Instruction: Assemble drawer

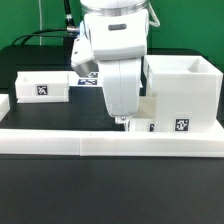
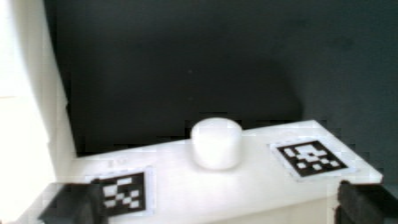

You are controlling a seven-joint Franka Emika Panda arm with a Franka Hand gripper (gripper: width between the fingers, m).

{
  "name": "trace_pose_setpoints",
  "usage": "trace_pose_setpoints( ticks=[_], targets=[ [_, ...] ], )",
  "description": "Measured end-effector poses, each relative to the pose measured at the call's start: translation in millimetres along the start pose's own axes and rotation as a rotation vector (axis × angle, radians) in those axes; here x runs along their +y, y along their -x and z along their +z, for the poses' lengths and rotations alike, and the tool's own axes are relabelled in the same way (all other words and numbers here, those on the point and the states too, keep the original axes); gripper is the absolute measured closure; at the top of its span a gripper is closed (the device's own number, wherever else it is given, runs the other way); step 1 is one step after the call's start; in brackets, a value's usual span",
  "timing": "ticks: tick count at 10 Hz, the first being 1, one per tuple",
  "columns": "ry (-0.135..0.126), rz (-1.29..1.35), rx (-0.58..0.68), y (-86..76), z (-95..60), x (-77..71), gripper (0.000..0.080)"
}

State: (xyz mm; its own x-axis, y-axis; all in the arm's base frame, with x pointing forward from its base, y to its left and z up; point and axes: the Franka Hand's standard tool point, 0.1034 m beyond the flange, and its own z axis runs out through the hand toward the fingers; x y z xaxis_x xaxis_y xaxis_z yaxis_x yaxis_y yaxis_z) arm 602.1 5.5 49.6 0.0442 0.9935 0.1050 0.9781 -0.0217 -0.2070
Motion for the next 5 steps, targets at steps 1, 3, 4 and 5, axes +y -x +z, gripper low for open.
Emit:
trace_pose_setpoints(
  ticks=[1,3,4,5],
  targets=[
    [0.0,-0.001,0.0,-0.4,0.6,-0.3,0.0151],
    [0.0,0.002,0.003,-10.5,2.9,-1.1,0.0151],
    [0.001,0.009,0.002,-18.0,3.5,-1.1,0.0151],
    [0.002,0.008,0.001,-23.2,3.7,-0.9,0.0151]
  ],
)
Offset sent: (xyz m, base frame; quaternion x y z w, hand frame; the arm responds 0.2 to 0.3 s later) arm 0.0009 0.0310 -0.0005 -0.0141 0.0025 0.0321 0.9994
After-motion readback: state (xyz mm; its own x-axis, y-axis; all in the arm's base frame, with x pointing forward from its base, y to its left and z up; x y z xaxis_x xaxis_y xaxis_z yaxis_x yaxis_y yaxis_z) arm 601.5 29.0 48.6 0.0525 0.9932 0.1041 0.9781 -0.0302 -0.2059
